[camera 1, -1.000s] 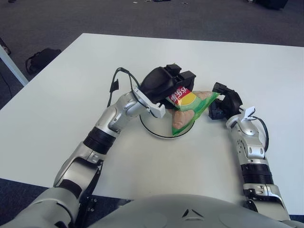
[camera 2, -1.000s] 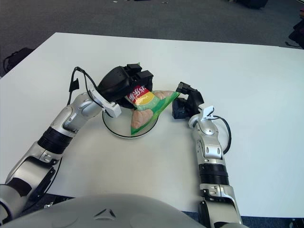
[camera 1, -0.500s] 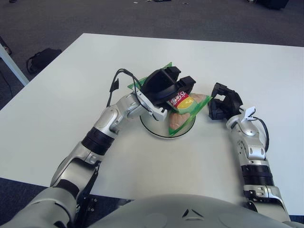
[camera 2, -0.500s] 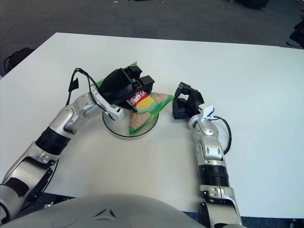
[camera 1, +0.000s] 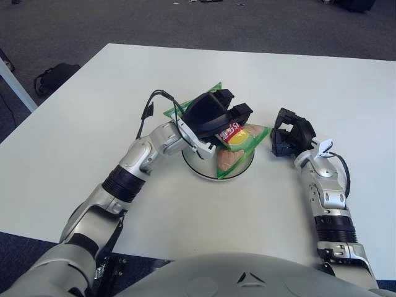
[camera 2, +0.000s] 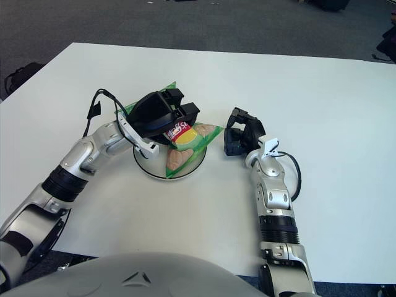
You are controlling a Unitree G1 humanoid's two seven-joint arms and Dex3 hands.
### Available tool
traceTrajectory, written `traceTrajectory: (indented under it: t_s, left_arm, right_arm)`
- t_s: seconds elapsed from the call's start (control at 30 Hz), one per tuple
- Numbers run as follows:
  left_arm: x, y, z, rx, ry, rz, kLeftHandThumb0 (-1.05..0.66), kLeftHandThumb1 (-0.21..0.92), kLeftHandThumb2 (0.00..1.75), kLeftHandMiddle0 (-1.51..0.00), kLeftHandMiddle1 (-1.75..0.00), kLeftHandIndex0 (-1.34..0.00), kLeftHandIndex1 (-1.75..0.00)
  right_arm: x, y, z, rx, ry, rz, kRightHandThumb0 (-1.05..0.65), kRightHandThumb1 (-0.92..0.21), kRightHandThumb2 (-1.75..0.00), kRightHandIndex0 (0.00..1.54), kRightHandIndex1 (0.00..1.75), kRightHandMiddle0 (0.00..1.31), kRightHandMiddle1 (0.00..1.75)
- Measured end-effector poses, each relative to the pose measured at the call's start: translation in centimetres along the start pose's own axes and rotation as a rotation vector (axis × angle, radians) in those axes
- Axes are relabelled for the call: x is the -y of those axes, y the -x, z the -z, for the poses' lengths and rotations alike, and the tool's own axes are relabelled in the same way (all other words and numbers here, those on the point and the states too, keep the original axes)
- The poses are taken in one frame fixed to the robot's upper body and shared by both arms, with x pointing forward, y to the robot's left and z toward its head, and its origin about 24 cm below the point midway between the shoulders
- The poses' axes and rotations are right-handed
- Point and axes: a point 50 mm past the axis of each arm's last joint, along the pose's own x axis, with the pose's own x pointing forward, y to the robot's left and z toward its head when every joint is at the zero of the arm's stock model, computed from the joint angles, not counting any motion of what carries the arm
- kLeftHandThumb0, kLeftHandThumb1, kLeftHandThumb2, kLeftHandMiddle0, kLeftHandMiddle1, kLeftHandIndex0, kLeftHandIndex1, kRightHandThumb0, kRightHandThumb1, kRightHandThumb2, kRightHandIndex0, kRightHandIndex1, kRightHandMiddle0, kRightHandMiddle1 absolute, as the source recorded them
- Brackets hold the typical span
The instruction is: Put the snack into the plate.
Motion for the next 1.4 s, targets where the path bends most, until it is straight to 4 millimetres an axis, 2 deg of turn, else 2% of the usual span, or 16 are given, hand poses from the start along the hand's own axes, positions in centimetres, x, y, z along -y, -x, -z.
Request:
traceTrajectory:
  t_s: [0.03,0.07,0.1,0.13,0.17,0.2,0.27,0.3,0.33,0.37,0.4,0.53,0.87,1.0,1.4]
  left_arm:
    - [-0.1,0.1,0.1,-0.003,0.007,0.026,0.24,0.66,0.87,-0.33,-1.74,-0.11,-1.46]
    - [-0.1,0.2,0.1,-0.006,0.012,0.057,-0.07,0.60,0.88,-0.25,-1.72,-0.07,-1.39]
    - [-0.1,0.2,0.2,-0.009,0.019,0.079,-0.20,0.57,0.89,-0.20,-1.64,-0.06,-1.31]
    - [-0.1,0.3,0.2,-0.010,0.028,0.109,-0.45,0.54,0.89,-0.10,-1.48,-0.03,-1.16]
    - [-0.2,0.4,0.2,-0.009,0.033,0.140,-0.50,0.53,0.89,-0.08,-1.44,-0.02,-1.12]
    - [-0.2,0.5,0.2,-0.009,0.037,0.171,-0.59,0.53,0.86,-0.05,-1.27,-0.01,-1.03]
    - [-0.4,0.7,0.3,-0.003,0.042,0.234,-0.69,0.56,0.82,-0.03,-1.02,-0.01,-0.91]
    - [-0.6,0.7,0.4,0.001,0.044,0.264,-0.74,0.61,0.77,-0.02,-0.80,0.00,-0.77]
    - [-0.7,0.7,0.4,0.008,0.044,0.295,-0.78,0.64,0.72,-0.01,-0.65,0.00,-0.67]
    - [-0.9,0.7,0.5,0.016,0.044,0.321,-0.79,0.65,0.71,-0.01,-0.60,0.00,-0.64]
    - [-1.0,0.7,0.5,0.022,0.040,0.340,-0.82,0.68,0.68,0.00,-0.47,0.00,-0.53]
    - [-1.5,0.5,0.5,0.052,0.068,0.386,-0.88,0.75,0.62,0.00,-0.23,0.00,-0.27]
    - [-2.1,0.5,0.6,0.082,0.220,0.385,-0.93,0.79,0.57,0.00,-0.03,0.00,-0.02]
    - [-2.4,0.6,0.9,0.082,0.295,0.365,-0.94,0.76,0.54,0.00,-0.01,0.00,0.00]
    - [-2.9,0.8,2.0,0.094,0.467,0.267,-1.01,0.79,0.39,0.00,0.00,0.00,0.00]
  right_arm:
    - [0.0,0.0,0.0,0.000,0.000,0.000,-0.57,-0.12,-1.56,1.32,1.75,0.78,1.75]
    - [0.0,0.0,0.0,-0.001,0.000,0.000,-0.57,-0.12,-1.56,1.32,1.75,0.78,1.75]
    - [0.0,0.0,0.0,0.000,0.000,0.000,-0.57,-0.12,-1.56,1.32,1.75,0.78,1.75]
    - [0.0,0.0,0.0,0.001,0.001,0.000,-0.57,-0.12,-1.56,1.32,1.75,0.78,1.75]
    - [0.0,0.0,0.0,0.000,0.001,0.000,-0.57,-0.12,-1.56,1.32,1.75,0.79,1.75]
    - [0.0,0.0,0.0,0.001,0.001,0.000,-0.57,-0.12,-1.56,1.32,1.75,0.79,1.75]
    - [0.0,0.0,0.0,0.001,0.002,0.000,-0.57,-0.12,-1.56,1.32,1.75,0.79,1.75]
    - [0.0,0.0,0.0,0.000,0.001,0.000,-0.57,-0.12,-1.56,1.33,1.75,0.79,1.75]
    - [0.0,0.0,0.0,0.000,0.001,0.000,-0.57,-0.12,-1.56,1.32,1.75,0.79,1.75]
    - [0.0,0.0,0.0,0.000,0.001,0.001,-0.57,-0.11,-1.56,1.32,1.75,0.79,1.75]
    - [0.0,0.0,0.0,-0.001,0.001,0.001,-0.57,-0.11,-1.56,1.32,1.75,0.79,1.75]
    - [0.1,0.0,0.0,-0.001,0.002,0.000,-0.57,-0.12,-1.56,1.32,1.75,0.78,1.75]
    - [0.1,0.0,0.0,0.000,0.013,-0.002,-0.57,-0.12,-1.56,1.32,1.75,0.78,1.75]
    - [0.1,0.0,0.0,0.000,0.014,-0.004,-0.57,-0.12,-1.56,1.32,1.75,0.78,1.75]
    - [0.1,-0.1,0.1,0.001,0.020,-0.023,-0.57,-0.13,-1.55,1.33,1.75,0.78,1.75]
